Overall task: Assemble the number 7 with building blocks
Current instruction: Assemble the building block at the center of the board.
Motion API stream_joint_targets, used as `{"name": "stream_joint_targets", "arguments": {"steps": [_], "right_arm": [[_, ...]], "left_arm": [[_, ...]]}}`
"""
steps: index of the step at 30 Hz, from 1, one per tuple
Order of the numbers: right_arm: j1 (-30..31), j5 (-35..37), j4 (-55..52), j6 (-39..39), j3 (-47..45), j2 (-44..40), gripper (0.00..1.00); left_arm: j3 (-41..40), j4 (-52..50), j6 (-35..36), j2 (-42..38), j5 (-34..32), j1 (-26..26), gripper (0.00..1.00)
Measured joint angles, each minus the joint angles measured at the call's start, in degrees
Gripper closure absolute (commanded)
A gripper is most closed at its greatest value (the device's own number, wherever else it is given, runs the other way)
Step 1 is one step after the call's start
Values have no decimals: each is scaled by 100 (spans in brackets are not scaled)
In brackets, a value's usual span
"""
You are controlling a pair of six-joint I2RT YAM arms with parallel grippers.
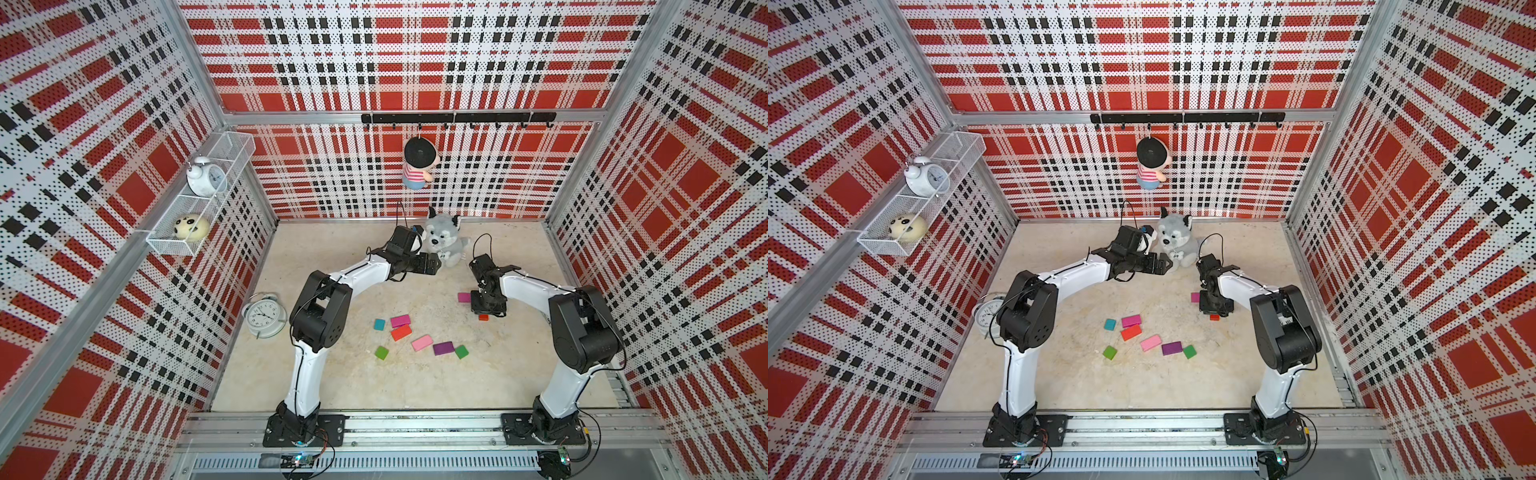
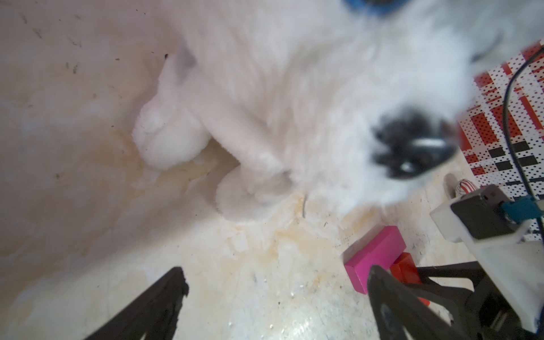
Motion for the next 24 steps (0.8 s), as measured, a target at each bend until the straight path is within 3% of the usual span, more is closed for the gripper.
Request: {"name": "stream_joint_targets", "arguments": {"steps": [24], "right_arm": [[-2,42,-35,-186,76,63,65]], "left_arm": [[0,2,-9,2,0,0,2]]}}
